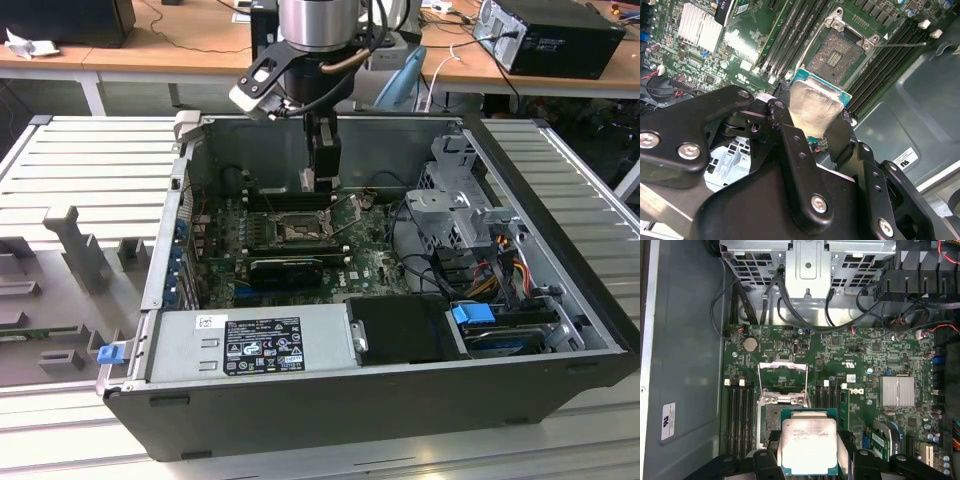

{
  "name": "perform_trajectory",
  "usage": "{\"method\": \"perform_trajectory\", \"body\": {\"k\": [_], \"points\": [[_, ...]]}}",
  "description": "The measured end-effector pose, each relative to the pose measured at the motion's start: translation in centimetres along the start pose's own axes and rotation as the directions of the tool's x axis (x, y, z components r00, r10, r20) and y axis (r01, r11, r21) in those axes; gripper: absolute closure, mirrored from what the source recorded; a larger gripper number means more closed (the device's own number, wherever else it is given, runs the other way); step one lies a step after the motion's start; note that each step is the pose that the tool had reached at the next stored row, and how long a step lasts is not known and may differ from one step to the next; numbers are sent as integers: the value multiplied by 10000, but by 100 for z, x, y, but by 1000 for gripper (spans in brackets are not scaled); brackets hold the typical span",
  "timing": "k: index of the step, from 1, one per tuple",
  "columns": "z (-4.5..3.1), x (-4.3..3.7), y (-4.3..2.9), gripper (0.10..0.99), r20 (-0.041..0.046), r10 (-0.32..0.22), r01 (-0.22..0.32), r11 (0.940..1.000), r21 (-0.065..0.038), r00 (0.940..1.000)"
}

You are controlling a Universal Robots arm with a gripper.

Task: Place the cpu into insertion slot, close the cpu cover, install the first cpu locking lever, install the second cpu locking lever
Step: 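Place the cpu into insertion slot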

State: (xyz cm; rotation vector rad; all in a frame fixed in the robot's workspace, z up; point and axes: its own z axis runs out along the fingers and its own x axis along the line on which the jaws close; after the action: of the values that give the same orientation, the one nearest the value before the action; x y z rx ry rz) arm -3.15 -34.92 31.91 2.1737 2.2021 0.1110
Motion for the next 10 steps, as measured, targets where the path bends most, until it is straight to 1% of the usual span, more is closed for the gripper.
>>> {"method": "perform_trajectory", "body": {"k": [2, 8, 10], "points": [[16, 0, -2, 557, 0, 0, 0, 10000, 0, 10000], [104, -1, -12, 557, -3, 0, 0, 10000, 31, 10000], [112, -1, -16, 557, -3, 2, -2, 10000, 31, 10000]]}}
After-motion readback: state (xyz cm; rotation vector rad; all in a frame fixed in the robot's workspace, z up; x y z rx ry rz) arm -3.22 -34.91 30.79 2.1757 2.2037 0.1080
